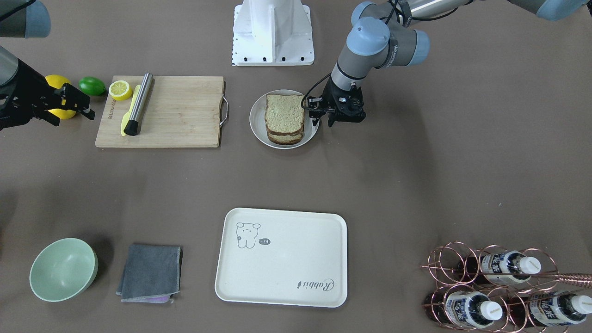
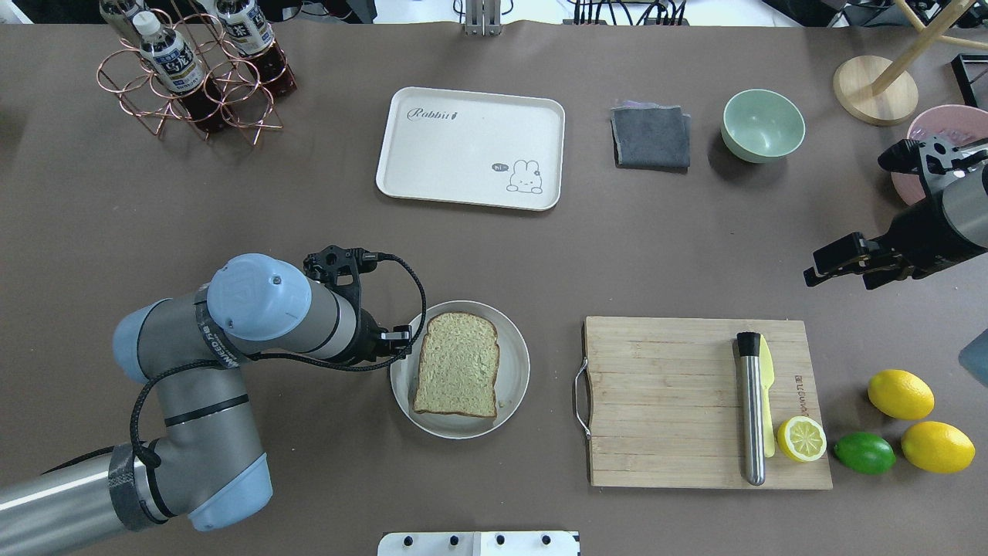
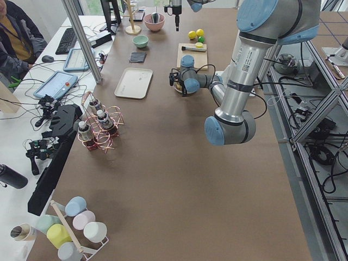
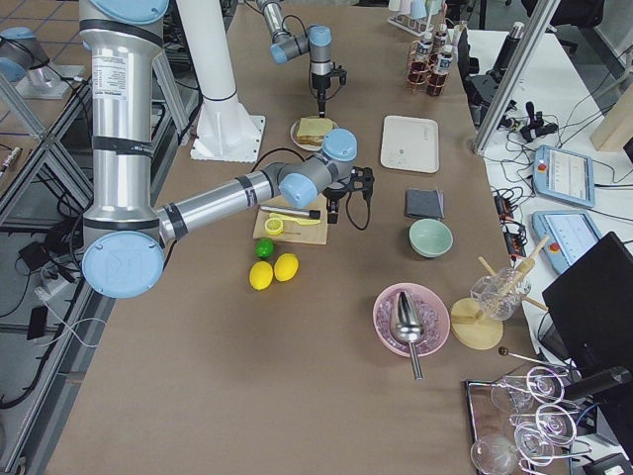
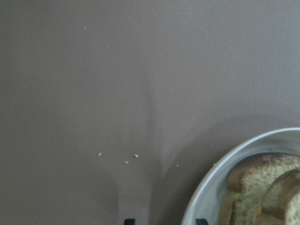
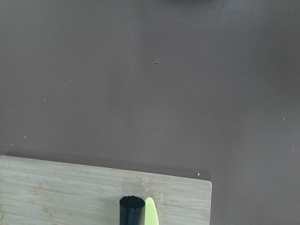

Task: Make sandwich and place on tray
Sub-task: 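Reach the left gripper to the plate rim while the right arm withdraws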

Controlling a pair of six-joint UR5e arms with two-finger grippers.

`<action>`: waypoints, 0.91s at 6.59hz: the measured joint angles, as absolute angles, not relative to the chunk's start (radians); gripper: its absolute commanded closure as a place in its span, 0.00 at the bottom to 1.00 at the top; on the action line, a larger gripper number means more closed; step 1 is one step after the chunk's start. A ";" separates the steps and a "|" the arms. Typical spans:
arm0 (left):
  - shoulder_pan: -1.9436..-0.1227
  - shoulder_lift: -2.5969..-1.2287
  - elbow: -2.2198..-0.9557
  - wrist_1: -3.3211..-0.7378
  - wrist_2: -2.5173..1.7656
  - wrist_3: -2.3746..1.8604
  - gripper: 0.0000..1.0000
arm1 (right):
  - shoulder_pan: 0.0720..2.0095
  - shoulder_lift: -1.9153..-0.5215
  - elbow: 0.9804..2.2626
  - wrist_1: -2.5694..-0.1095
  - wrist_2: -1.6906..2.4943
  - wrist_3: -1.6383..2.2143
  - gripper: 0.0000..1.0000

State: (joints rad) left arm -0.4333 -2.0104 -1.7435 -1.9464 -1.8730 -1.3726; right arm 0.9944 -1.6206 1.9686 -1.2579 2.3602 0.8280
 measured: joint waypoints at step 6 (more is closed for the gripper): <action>-0.411 -2.021 -1.741 -1.947 -1.875 -1.379 1.00 | 1.011 -1.633 1.973 -1.260 2.361 0.828 0.00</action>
